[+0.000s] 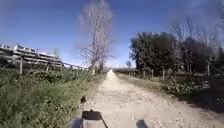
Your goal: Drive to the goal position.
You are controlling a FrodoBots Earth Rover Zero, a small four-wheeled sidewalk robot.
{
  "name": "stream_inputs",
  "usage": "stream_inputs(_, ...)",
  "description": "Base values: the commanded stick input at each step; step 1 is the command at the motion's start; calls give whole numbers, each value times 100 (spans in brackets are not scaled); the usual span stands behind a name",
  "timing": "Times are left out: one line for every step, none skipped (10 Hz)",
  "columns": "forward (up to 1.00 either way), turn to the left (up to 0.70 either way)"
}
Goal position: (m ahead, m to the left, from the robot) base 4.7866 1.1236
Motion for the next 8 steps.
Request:
stream_inputs(50, 0)
stream_inputs(50, 0)
stream_inputs(50, 0)
stream_inputs(50, 0)
stream_inputs(50, 0)
stream_inputs(50, 0)
stream_inputs(50, 0)
stream_inputs(50, 0)
